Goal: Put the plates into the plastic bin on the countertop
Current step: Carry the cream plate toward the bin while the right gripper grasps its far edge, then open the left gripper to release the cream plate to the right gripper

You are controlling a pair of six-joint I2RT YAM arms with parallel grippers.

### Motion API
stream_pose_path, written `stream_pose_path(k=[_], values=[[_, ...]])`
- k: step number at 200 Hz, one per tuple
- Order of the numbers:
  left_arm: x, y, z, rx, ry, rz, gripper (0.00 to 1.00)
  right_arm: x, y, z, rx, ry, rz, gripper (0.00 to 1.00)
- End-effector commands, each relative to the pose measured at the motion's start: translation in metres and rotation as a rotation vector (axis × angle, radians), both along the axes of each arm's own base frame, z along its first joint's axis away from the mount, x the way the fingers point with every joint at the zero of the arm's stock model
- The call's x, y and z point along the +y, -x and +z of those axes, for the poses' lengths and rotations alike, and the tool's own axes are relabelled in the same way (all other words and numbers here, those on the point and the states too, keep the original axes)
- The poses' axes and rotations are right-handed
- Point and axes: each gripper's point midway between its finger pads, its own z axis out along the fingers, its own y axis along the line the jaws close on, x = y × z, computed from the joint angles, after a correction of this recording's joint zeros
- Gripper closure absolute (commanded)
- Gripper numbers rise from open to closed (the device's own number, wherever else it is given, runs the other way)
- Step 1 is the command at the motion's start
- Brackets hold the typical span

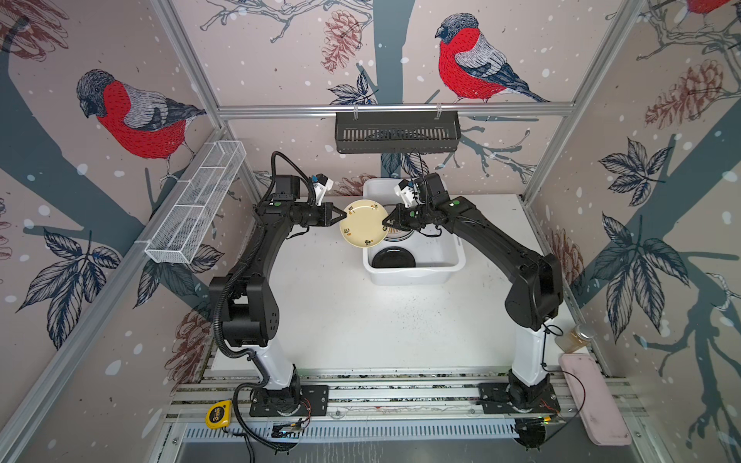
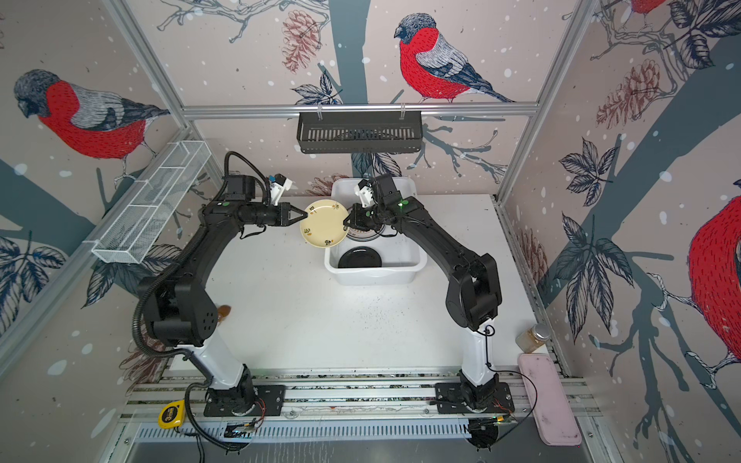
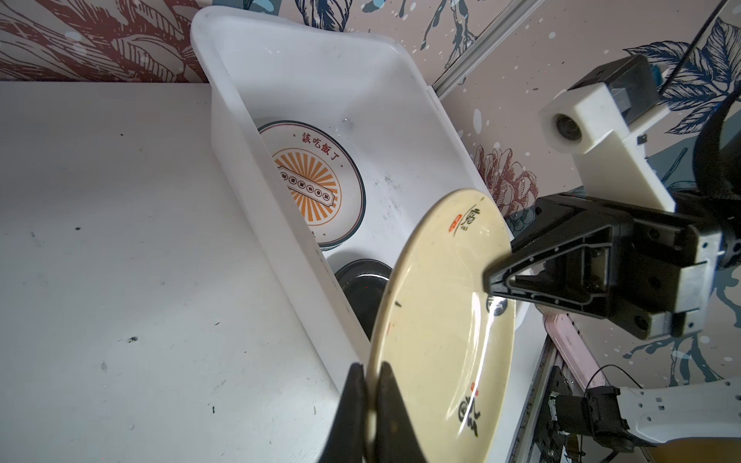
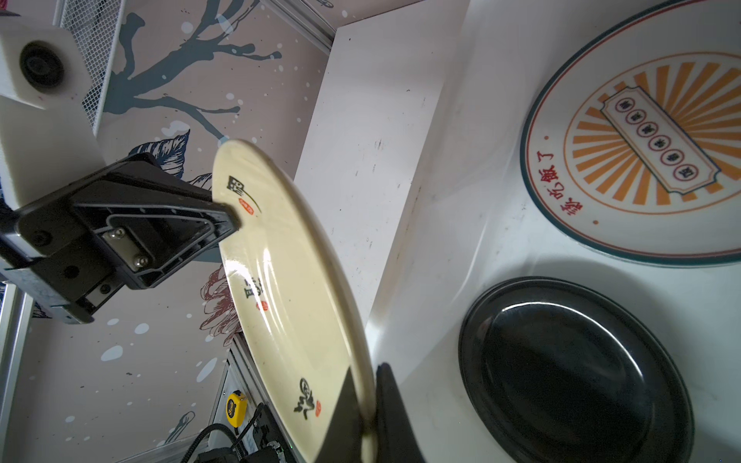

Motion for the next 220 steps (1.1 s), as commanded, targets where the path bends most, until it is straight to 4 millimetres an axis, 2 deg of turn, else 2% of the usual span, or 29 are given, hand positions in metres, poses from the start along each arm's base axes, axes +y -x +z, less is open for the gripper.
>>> stream_pose_path(k=[1, 45, 90, 124, 159, 187, 220], values=[[-0.009, 0.003, 0.008, -0.03, 0.032, -0.049, 0.98, 0.003, -0.005, 0.017, -0.034, -0.055, -0.014, 0.97], [-0.008, 0.004, 0.008, -0.031, 0.026, -0.046, 0.8, -0.001, -0.006, 0.016, -0.036, -0.056, -0.021, 0.98], [-0.007, 0.003, 0.007, -0.032, 0.019, -0.04, 0.71, -0.007, -0.008, 0.016, -0.032, -0.06, -0.03, 0.98], [-0.007, 0.002, 0.005, -0.029, 0.015, -0.037, 0.54, -0.01, -0.009, 0.015, -0.031, -0.057, -0.033, 0.98], [-0.005, 0.0, 0.006, -0.04, -0.007, -0.029, 0.46, -0.017, -0.008, 0.011, -0.027, -0.036, -0.037, 0.98], [0.001, -0.002, 0.008, -0.067, -0.058, -0.018, 0.43, -0.037, -0.011, 0.005, -0.024, -0.002, -0.062, 0.98], [0.013, -0.006, 0.006, -0.114, -0.168, 0.005, 0.4, -0.08, -0.015, -0.011, -0.006, 0.094, -0.115, 0.98]])
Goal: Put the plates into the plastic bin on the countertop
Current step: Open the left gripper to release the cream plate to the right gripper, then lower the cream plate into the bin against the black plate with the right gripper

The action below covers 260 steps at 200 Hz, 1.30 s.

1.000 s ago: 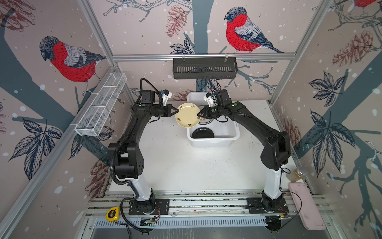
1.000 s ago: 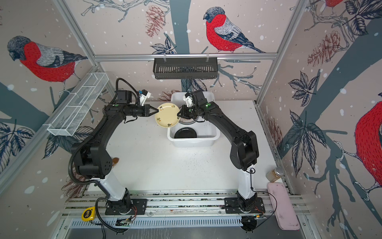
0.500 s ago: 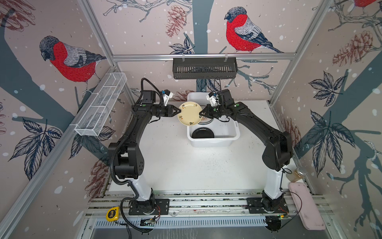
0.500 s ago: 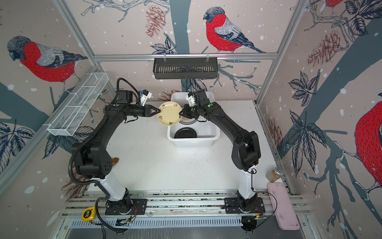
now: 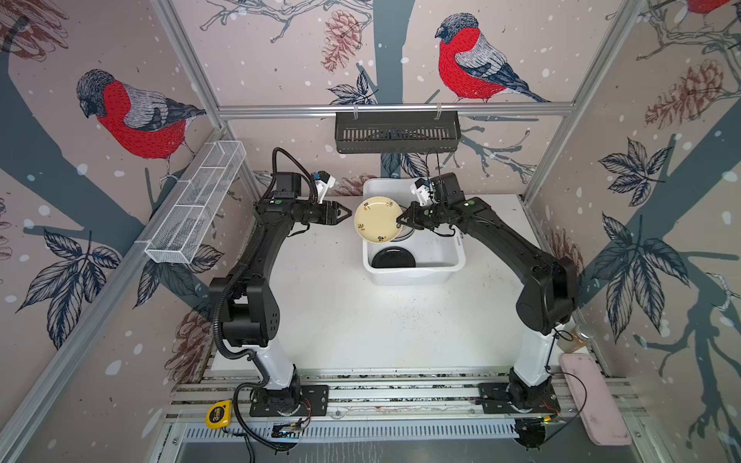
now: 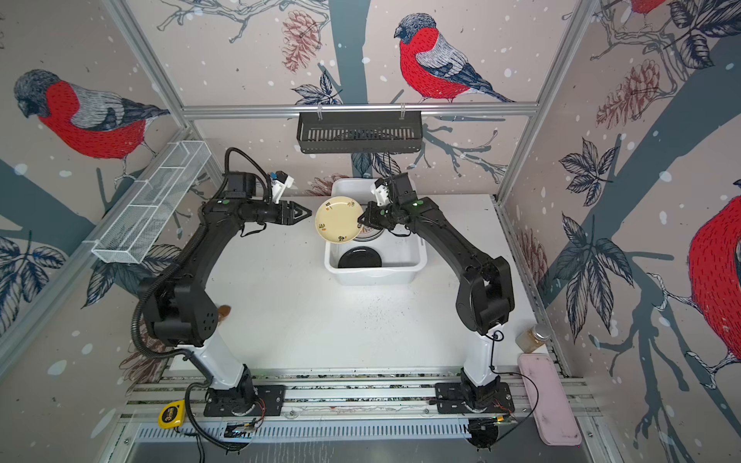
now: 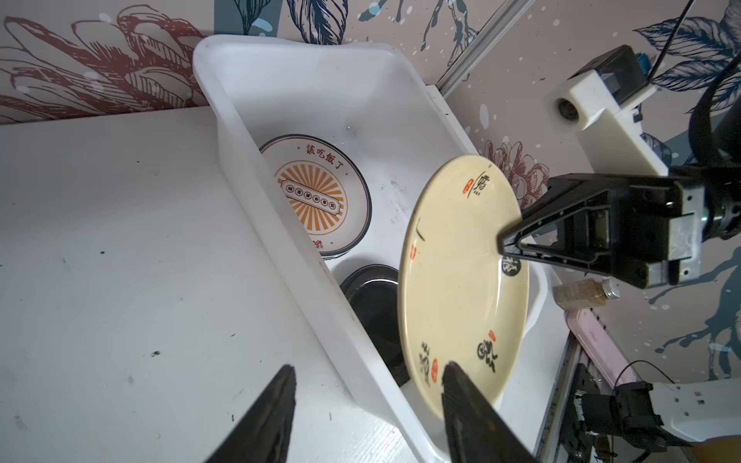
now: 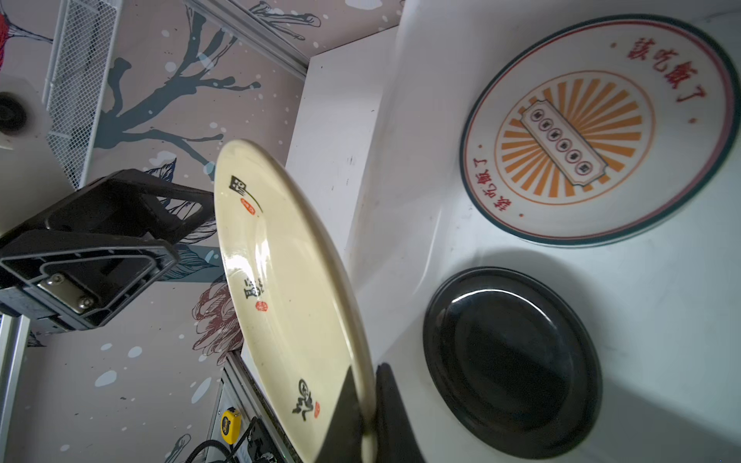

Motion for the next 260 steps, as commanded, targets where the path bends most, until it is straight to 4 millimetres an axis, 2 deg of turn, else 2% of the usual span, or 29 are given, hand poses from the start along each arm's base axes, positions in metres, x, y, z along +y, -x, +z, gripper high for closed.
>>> stream_pose_path(k=[1, 46, 85, 128, 156, 185, 215, 260], values=[[0.011, -0.002, -0.001, -0.048, -0.098, 0.011, 0.4, -0.027, 0.0, -0.007, -0.009, 0.074, -0.019, 0.98], [0.029, -0.011, -0.005, -0.086, -0.221, 0.069, 0.37, -0.083, -0.008, -0.019, 0.021, 0.17, -0.09, 0.98], [0.04, -0.011, -0.013, -0.067, -0.283, 0.102, 0.37, -0.106, -0.016, -0.037, 0.047, 0.25, -0.089, 0.98], [0.046, -0.009, -0.029, -0.021, -0.336, 0.104, 0.37, -0.106, -0.028, -0.063, 0.096, 0.318, -0.05, 0.98], [0.047, -0.02, -0.034, -0.011, -0.349, 0.102, 0.37, -0.101, -0.033, -0.073, 0.11, 0.339, -0.038, 0.98], [0.048, -0.033, -0.029, -0.023, -0.351, 0.108, 0.37, -0.093, -0.037, -0.083, 0.12, 0.381, -0.004, 0.98], [0.048, -0.039, -0.028, -0.024, -0.344, 0.12, 0.37, -0.086, -0.034, -0.097, 0.139, 0.401, 0.03, 0.98], [0.047, -0.038, -0.028, -0.024, -0.345, 0.121, 0.37, -0.086, -0.025, -0.115, 0.16, 0.425, 0.044, 0.98]])
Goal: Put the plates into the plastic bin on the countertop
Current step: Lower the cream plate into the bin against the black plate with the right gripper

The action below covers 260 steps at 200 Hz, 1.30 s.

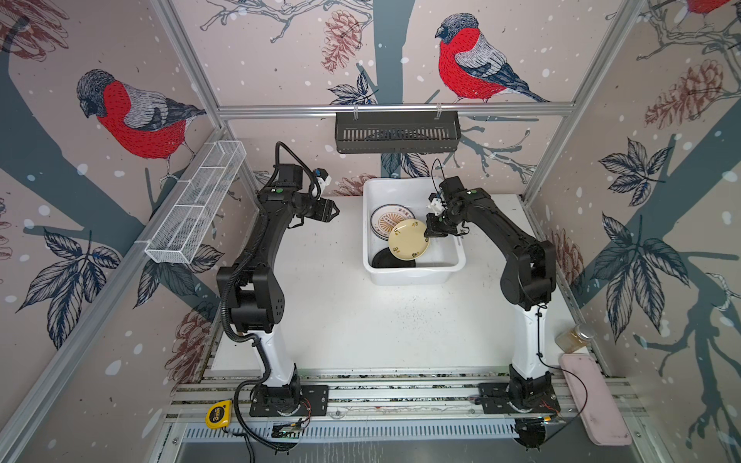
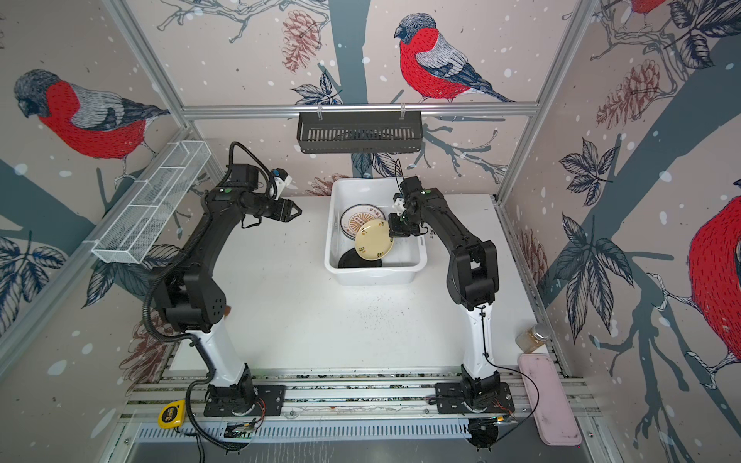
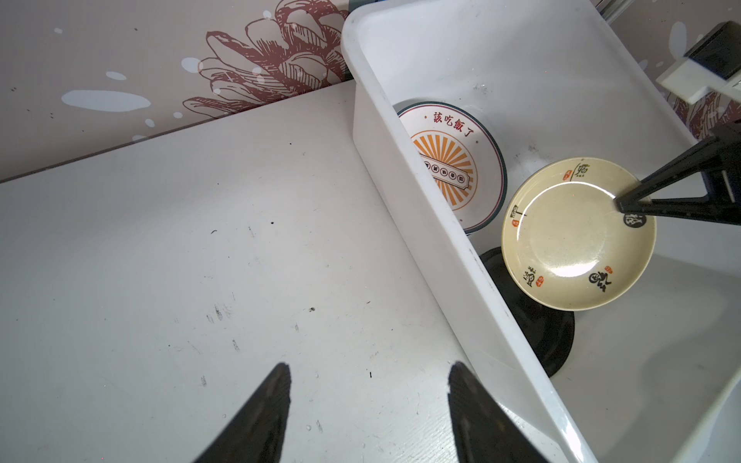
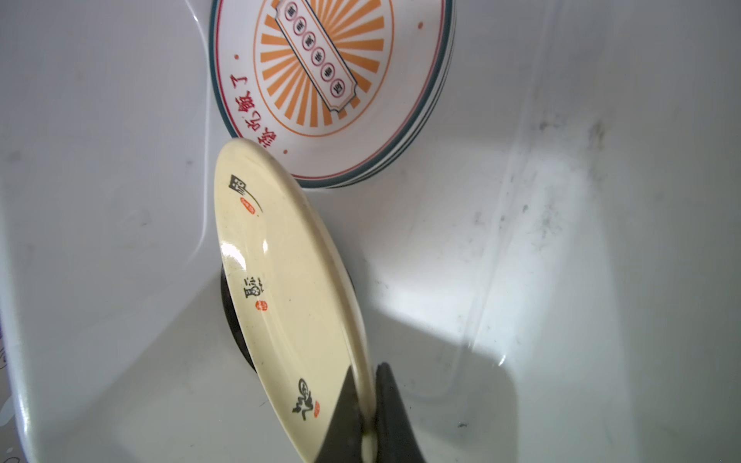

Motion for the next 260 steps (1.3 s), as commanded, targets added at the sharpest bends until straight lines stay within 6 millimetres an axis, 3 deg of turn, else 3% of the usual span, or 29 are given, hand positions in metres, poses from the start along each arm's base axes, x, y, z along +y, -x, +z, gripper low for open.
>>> stream_pose_path(k=[1, 108, 260], values=[[0.001, 0.001, 0.0, 0.006, -0.002, 0.0, 0.37, 0.0, 0.004, -0.004, -0.008, 0.018, 0.021, 0.98], [0.0, 0.008, -0.001, 0.013, 0.002, -0.004, 0.37, 0.018, 0.023, -0.033, 0.067, 0.013, 0.056, 0.98], [0.004, 0.009, -0.005, 0.02, 0.007, 0.0, 0.37, 0.009, 0.03, -0.057, 0.124, 0.045, 0.056, 0.94]])
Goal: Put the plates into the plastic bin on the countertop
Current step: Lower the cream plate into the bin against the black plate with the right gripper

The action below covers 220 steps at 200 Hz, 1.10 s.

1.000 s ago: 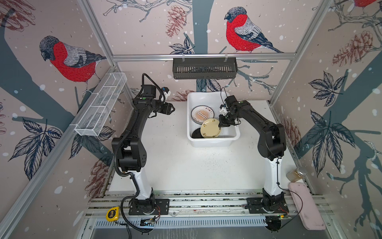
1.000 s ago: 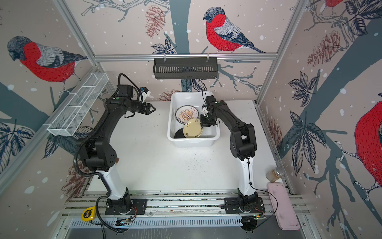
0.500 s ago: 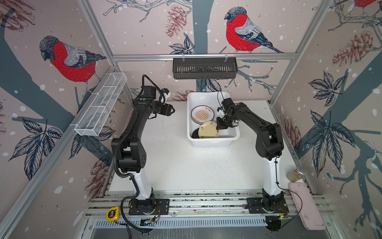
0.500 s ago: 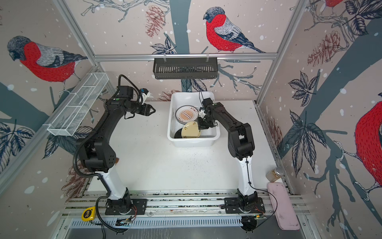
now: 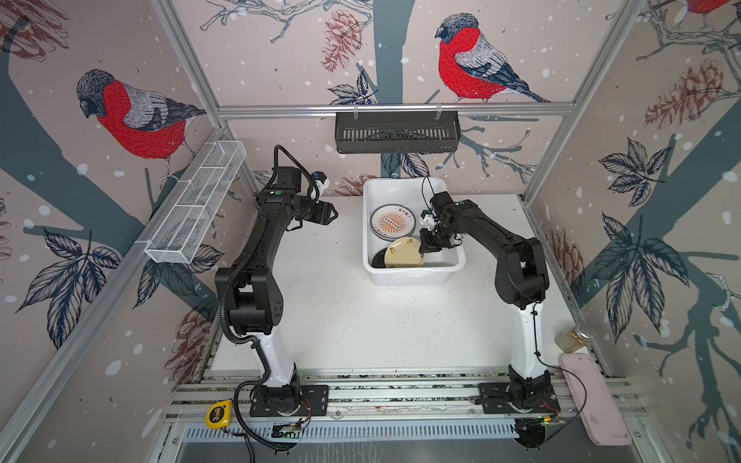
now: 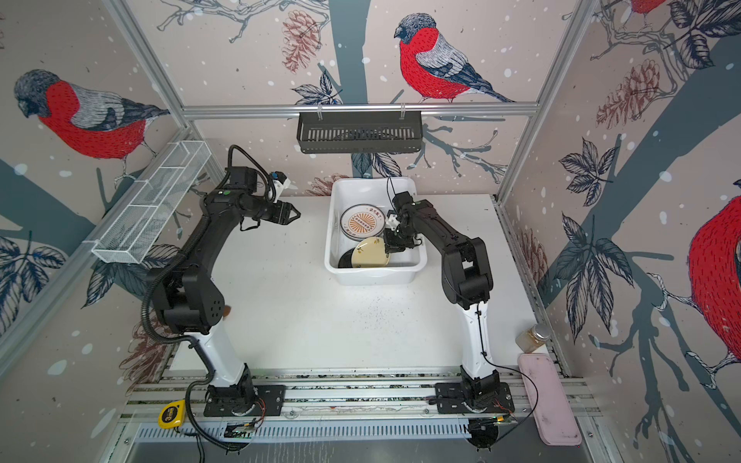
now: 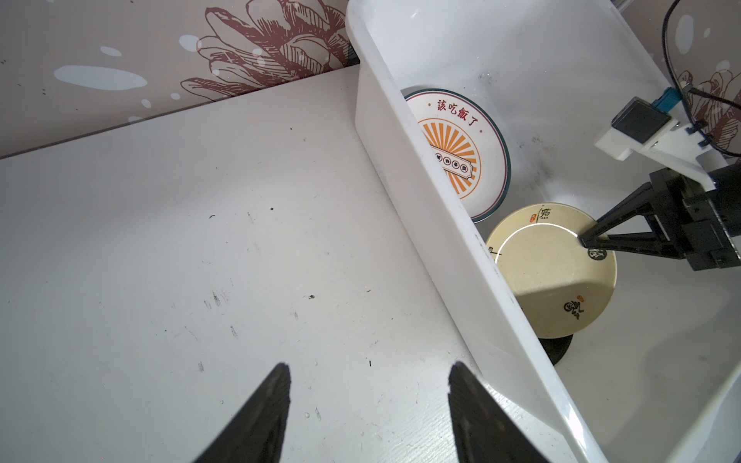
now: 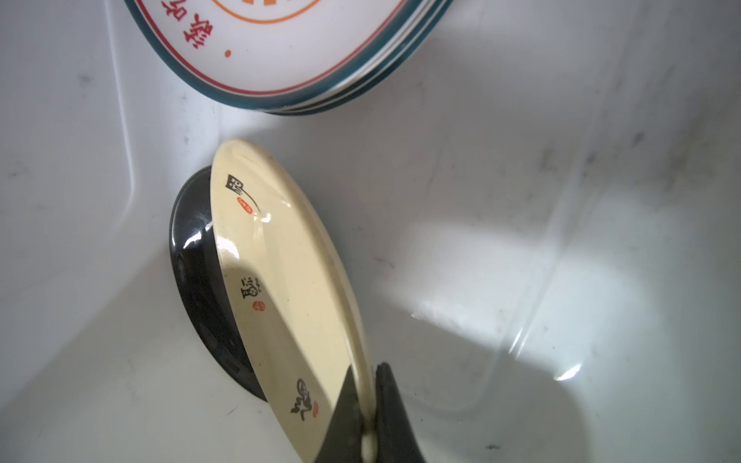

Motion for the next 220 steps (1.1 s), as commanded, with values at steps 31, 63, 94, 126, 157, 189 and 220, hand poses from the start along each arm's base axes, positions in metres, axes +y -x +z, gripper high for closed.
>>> stream_pose_path(k=[31, 63, 94, 126, 157, 189, 220], values=[[-0.001, 0.001, 0.003, -0.003, 0.012, -0.009, 0.37, -0.008, 0.004, -0.009, 0.018, 0.026, 0.009, 0.91], [-0.001, -0.001, 0.001, 0.002, 0.014, -0.008, 0.37, -0.009, 0.003, -0.013, 0.024, 0.027, 0.007, 0.89], [-0.001, -0.003, 0.002, 0.0, 0.014, -0.008, 0.37, -0.009, 0.004, -0.016, 0.031, 0.028, 0.007, 0.87], [-0.001, -0.004, 0.0, 0.005, 0.015, -0.007, 0.37, -0.009, 0.004, -0.016, 0.03, 0.025, 0.007, 0.86], [-0.001, -0.004, -0.001, 0.006, 0.016, -0.006, 0.37, -0.01, 0.003, -0.016, 0.032, 0.02, 0.005, 0.85], [-0.001, -0.005, -0.001, 0.007, 0.016, -0.008, 0.37, -0.01, 0.002, -0.017, 0.036, 0.017, 0.005, 0.84], [-0.001, -0.005, -0.001, 0.008, 0.013, -0.01, 0.36, -0.008, 0.002, -0.017, 0.037, 0.013, 0.005, 0.82]])
